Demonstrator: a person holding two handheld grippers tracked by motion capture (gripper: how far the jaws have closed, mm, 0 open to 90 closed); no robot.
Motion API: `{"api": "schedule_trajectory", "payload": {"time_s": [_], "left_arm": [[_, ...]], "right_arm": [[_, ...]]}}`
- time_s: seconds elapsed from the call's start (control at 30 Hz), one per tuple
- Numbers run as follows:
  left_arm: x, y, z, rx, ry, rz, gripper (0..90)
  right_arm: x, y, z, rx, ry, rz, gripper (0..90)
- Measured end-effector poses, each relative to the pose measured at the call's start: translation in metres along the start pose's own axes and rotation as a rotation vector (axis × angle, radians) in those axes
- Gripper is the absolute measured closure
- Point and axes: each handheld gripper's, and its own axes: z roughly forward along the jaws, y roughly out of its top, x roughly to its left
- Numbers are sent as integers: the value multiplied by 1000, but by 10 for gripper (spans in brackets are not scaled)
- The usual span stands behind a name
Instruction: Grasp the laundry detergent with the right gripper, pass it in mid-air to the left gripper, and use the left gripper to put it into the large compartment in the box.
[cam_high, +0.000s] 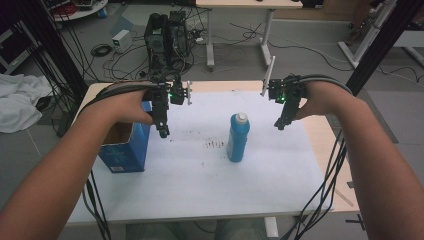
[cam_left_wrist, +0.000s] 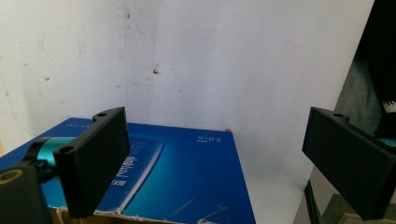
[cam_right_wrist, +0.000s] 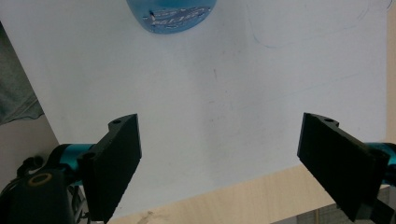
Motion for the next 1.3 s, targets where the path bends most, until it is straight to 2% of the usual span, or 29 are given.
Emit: {"api": "schedule_trajectory", "payload": {"time_s": [0.13, 0.17, 0.23, 0.27, 0.3, 0.33, 0.37, 0.4, 0.43, 0.47, 0.5, 0.57, 0.63, 0.7, 0.77, 0.8, 0.83, 0.87, 0.9, 0.97, 1.0, 1.03, 1.07, 1.1, 1.13, 1.2, 1.23, 1.27, 1.3], "left_arm": [[-1, 0, 1, -4, -2, -2, 74], [-1, 0, 0, -7, -5, 7, 74], [-1, -1, 1, -10, -3, -3, 74], [-1, -1, 1, -10, -3, -3, 74], [-1, -3, 1, -12, 0, -5, 74], [-1, -3, 1, -12, 0, -5, 74], [-1, -3, 0, -12, 0, -8, 74], [-1, -4, -1, -18, 0, -11, 74], [0, -5, -2, -14, 2, -7, 74], [0, -5, -2, -14, 2, -7, 74], [1, -6, -2, -10, 4, -12, 74], [2, -7, 0, -10, -2, -30, 74], [1, -7, 0, -12, -1, -30, 74], [0, -7, 0, -18, 4, -23, 74], [-3, -9, 1, -27, 3, -13, 74], [-3, -9, 1, -27, 3, -13, 74], [-4, -9, 1, -29, 4, -14, 74], [-4, -10, 1, -30, 5, -11, 74], [-4, -12, 2, -37, 4, -12, 74], [-4, -13, 3, -38, 5, -11, 74], [-4, -15, 4, -34, 14, -12, 74], [-4, -15, 4, -34, 14, -12, 74], [-2, -17, 5, -30, 12, -17, 74], [-2, -17, 5, -30, 12, -17, 74], [-2, -18, 6, -35, 7, -18, 74], [0, -22, 7, -45, 7, -19, 74], [0, -22, 7, -45, 7, -19, 74], [-1, -23, 9, -46, 12, -21, 74], [-1, -23, 9, -46, 12, -21, 74]], "right_arm": [[1, -1, 1, -8, 5, 5, 127], [1, -1, 2, -27, 10, 2, 127], [1, -3, 2, -60, 25, 0, 127], [1, -3, 2, -60, 25, 0, 127], [0, -4, 2, -132, 44, 20, 127], [0, -4, 2, -132, 44, 20, 127], [-1, -5, 1, -191, 46, 29, 127], [-1, -5, 1, -191, 46, 29, 127], [-1, -6, 2, -267, 52, 25, 127], [-1, -6, 2, -267, 52, 25, 127], [0, -7, 5, -318, 28, 29, 127], [1, -8, 8, -372, 25, 39, 127], [3, -10, 10, -426, 21, 79, 127], [4, -13, 12, -512, 9, 123, 127], [7, -17, 15, -578, -13, 191, 127], [7, -17, 15, -578, -13, 191, 127], [9, -23, 20, -641, -56, 247, 127], [9, -23, 20, -641, -56, 247, 127], [13, -29, 26, -683, -111, 315, 127], [19, -37, 31, -715, -152, 379, 127], [23, -39, 34, -707, -194, 414, 127], [23, -39, 34, -707, -194, 414, 127], [34, -44, 41, -746, -220, 447, 127], [34, -44, 41, -746, -220, 447, 127], [47, -48, 47, -765, -253, 479, 127], [59, -51, 55, -804, -257, 511, 127], [59, -51, 55, -804, -257, 511, 127], [68, -54, 66, -826, -269, 516, 127], [68, -54, 66, -826, -269, 516, 127]]}}
